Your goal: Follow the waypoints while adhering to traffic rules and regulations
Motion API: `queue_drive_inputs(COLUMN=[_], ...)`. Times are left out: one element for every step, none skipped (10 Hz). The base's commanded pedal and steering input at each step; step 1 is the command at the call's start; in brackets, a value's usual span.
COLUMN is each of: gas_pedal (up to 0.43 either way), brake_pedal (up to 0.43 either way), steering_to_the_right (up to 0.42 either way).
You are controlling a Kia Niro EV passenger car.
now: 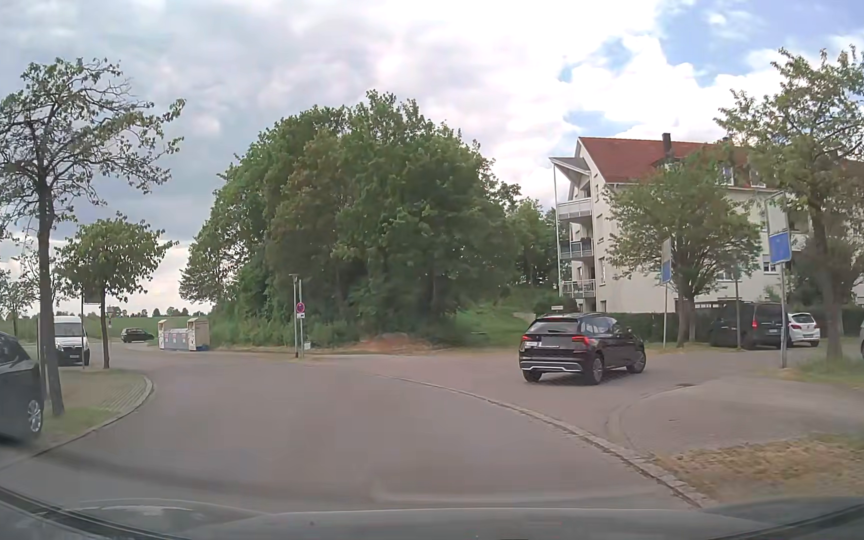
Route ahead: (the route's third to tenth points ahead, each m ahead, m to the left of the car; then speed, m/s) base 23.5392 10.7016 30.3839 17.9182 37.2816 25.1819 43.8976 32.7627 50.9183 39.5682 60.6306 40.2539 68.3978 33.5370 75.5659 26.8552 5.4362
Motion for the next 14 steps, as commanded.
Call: queue_drive_inputs(gas_pedal=[0.110,0.110,0.110,0.110,0.110,0.110,0.110,0.110,0.110,0.110,0.110,0.110,0.110,0.110], brake_pedal=[0.018,0.018,0.018,0.018,0.018,0.018,0.018,0.018,0.018,0.018,0.018,0.018,0.018,0.018], steering_to_the_right=[-0.059,-0.065,-0.071,-0.075,-0.080,-0.085,-0.088,-0.092,-0.098,-0.104,-0.110,-0.114,-0.116,-0.122])
